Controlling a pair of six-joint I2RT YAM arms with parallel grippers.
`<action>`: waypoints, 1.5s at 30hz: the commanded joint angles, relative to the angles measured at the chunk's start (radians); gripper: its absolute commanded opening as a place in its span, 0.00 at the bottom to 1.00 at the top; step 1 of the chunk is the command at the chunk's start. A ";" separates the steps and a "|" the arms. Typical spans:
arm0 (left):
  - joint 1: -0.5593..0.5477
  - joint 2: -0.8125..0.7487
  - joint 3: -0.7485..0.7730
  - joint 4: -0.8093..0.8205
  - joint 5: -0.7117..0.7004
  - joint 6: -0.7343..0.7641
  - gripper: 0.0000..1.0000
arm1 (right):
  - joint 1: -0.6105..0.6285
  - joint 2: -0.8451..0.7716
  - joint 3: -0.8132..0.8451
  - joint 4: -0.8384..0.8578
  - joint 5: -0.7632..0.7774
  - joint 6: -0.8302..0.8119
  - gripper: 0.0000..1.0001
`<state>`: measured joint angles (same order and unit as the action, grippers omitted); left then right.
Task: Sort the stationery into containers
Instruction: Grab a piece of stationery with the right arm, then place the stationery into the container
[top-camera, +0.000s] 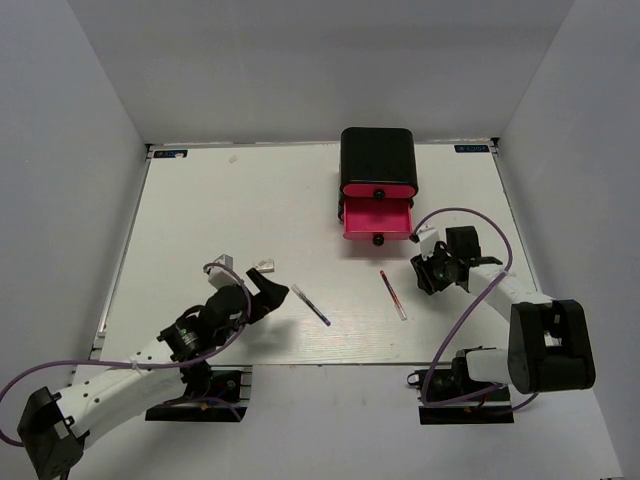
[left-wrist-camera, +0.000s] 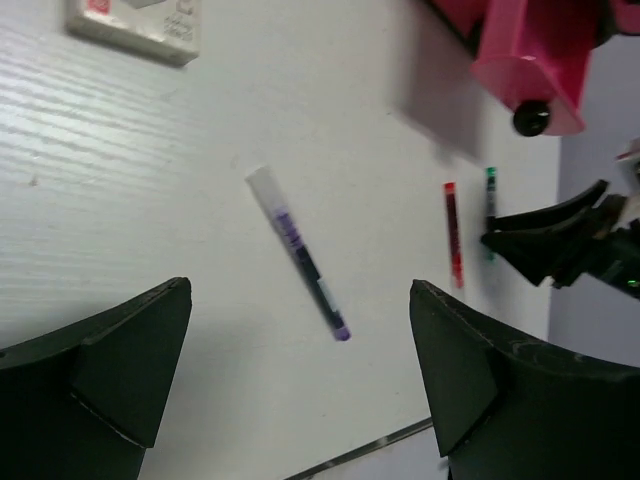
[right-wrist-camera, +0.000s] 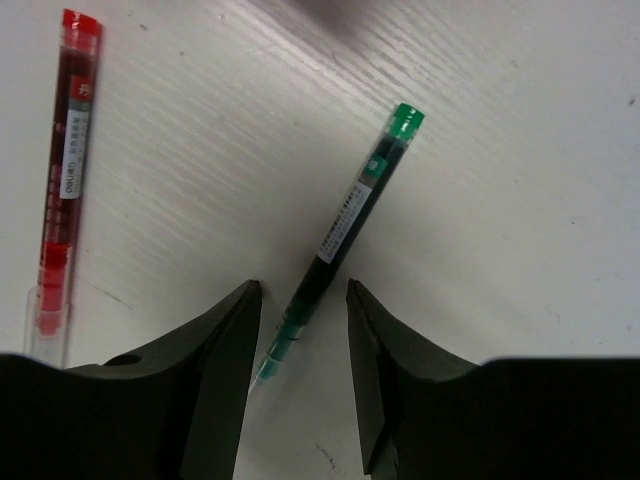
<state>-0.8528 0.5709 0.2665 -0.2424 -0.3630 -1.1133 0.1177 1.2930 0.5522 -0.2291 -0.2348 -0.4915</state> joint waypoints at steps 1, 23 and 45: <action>0.003 0.023 -0.007 -0.046 -0.011 -0.026 1.00 | -0.003 0.015 0.032 0.036 0.051 0.025 0.46; 0.003 0.423 0.215 -0.149 0.070 -0.057 0.96 | 0.005 -0.276 0.332 -0.564 -0.412 -0.629 0.02; -0.006 0.839 0.474 -0.252 0.134 -0.140 0.91 | 0.106 0.195 0.591 -0.044 -0.540 -0.581 0.20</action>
<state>-0.8543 1.3918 0.6971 -0.4736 -0.2401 -1.2327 0.2142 1.4754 1.1244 -0.3801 -0.7815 -1.0870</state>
